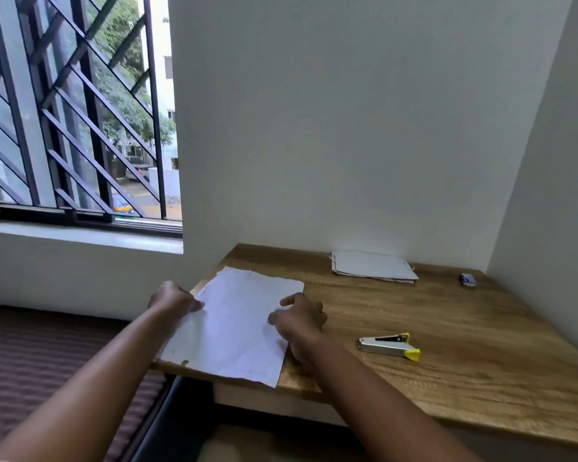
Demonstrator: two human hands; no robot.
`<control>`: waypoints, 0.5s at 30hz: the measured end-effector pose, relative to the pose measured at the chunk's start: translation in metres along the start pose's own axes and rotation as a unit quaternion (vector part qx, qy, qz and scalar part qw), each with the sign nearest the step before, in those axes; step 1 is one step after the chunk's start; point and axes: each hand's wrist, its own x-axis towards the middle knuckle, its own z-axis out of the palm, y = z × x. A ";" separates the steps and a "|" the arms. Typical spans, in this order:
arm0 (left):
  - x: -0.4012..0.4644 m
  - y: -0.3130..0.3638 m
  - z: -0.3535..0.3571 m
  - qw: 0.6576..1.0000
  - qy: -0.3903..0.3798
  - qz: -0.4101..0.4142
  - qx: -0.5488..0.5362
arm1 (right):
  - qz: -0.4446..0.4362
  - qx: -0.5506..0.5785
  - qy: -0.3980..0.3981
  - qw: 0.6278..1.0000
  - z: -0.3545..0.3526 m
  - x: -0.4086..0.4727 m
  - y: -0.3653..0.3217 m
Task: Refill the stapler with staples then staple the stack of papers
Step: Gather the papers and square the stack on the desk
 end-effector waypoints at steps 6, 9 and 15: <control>0.001 -0.003 -0.003 1.000 -0.022 0.008 -0.006 | 0.046 0.119 -0.046 0.991 -0.005 0.003 -0.014; 0.001 -0.005 -0.005 1.000 -0.022 0.012 -0.012 | 0.040 0.133 -0.053 0.989 -0.009 0.004 -0.011; 0.010 -0.014 -0.011 0.994 -0.071 -0.010 -0.085 | 0.027 0.128 -0.021 0.991 -0.009 0.008 -0.001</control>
